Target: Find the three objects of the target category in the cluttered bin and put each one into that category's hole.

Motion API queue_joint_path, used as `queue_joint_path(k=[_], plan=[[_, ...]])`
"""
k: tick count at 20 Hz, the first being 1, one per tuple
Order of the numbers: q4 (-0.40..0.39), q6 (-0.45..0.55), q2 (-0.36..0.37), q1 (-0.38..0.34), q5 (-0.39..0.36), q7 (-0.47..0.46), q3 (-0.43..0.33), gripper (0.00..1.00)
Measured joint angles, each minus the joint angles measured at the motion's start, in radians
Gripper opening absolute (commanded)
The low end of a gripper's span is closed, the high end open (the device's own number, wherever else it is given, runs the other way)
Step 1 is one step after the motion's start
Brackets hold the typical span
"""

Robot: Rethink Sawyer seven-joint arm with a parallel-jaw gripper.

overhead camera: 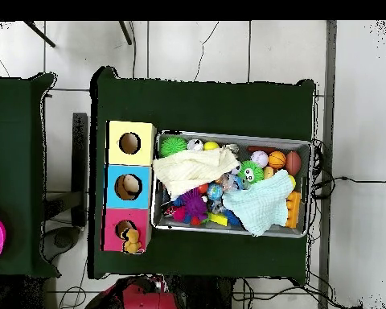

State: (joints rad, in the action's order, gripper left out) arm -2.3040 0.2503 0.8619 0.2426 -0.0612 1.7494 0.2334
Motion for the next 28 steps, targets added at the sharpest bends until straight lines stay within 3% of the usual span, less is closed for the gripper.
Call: queue_joint_path(k=[28], plan=[[0.058, 0.031, -0.021, 0.145, 0.183, 0.0, 0.038, 1.0]])
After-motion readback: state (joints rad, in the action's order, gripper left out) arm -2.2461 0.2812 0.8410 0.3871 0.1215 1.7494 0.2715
